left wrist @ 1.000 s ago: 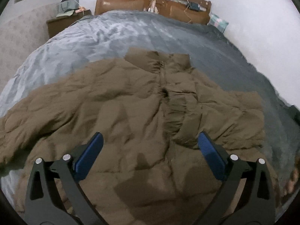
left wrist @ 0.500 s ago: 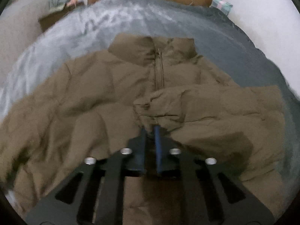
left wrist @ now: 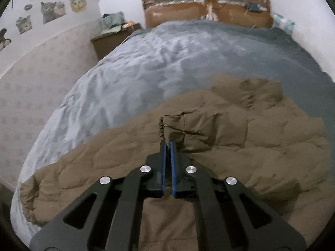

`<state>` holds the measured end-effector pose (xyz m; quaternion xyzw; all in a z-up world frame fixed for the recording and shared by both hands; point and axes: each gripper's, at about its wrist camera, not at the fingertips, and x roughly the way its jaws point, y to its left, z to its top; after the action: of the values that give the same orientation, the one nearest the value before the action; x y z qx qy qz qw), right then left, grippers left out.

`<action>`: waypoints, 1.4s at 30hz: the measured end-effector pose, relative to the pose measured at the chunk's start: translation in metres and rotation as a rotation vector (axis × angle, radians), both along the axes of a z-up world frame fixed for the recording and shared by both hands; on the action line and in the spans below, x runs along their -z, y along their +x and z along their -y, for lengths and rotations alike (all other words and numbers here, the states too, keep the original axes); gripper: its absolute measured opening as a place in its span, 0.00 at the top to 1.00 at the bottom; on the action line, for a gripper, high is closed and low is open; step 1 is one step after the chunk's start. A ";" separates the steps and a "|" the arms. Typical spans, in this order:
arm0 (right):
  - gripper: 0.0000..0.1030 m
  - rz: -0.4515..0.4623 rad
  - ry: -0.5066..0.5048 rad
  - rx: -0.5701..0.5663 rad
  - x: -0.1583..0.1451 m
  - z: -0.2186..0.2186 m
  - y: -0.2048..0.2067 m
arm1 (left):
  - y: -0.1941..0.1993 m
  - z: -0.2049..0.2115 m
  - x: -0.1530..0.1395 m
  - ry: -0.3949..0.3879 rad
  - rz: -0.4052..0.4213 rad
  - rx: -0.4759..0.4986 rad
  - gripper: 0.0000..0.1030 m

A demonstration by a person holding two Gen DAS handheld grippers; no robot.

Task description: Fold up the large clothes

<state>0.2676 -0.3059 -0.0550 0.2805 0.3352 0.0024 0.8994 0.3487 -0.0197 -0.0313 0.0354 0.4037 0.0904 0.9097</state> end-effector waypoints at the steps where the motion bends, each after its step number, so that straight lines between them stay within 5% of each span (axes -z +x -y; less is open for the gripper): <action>1: 0.02 -0.006 0.001 -0.011 0.002 -0.002 0.003 | 0.003 -0.005 0.008 0.007 -0.033 0.005 0.91; 2: 0.02 -0.012 -0.001 -0.022 0.003 -0.006 0.007 | 0.004 -0.007 0.012 0.008 -0.049 0.006 0.90; 3: 0.02 -0.020 -0.005 -0.038 0.006 -0.012 0.012 | 0.004 -0.011 0.015 0.001 -0.055 -0.003 0.79; 4: 0.02 -0.023 -0.005 -0.053 0.008 -0.016 0.015 | 0.001 -0.017 0.016 -0.011 -0.051 -0.014 0.56; 6: 0.02 -0.025 -0.015 -0.078 0.008 -0.026 0.021 | -0.008 -0.023 0.009 -0.023 0.007 -0.055 0.38; 8: 0.02 -0.015 -0.025 -0.095 0.003 -0.036 0.024 | -0.020 -0.011 -0.002 0.022 0.075 -0.034 0.35; 10: 0.02 0.014 -0.034 -0.119 -0.002 -0.051 0.029 | -0.031 0.015 -0.009 0.065 0.136 0.049 0.17; 12: 0.02 0.028 -0.047 -0.151 -0.004 -0.071 0.037 | -0.036 0.035 -0.011 0.061 0.162 0.105 0.12; 16: 0.02 0.025 -0.093 -0.224 -0.003 -0.107 0.056 | -0.022 0.053 0.002 -0.044 0.113 0.131 0.10; 20: 0.02 0.012 -0.121 -0.272 0.006 -0.132 0.076 | -0.008 0.051 0.027 -0.038 0.051 0.128 0.10; 30: 0.02 -0.210 -0.253 -0.291 0.073 -0.155 0.108 | 0.019 0.005 0.099 -0.093 -0.095 -0.012 0.04; 37: 0.02 -0.242 -0.279 -0.312 0.082 -0.161 0.102 | 0.017 0.010 0.106 -0.025 -0.112 -0.007 0.04; 42: 0.02 -0.234 -0.188 -0.288 0.050 -0.133 0.092 | -0.006 -0.003 0.070 -0.209 -0.053 0.026 0.08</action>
<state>0.3599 -0.1729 -0.1046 0.1428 0.4727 0.0668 0.8670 0.3431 -0.0164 -0.1017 -0.0522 0.4344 0.0349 0.8985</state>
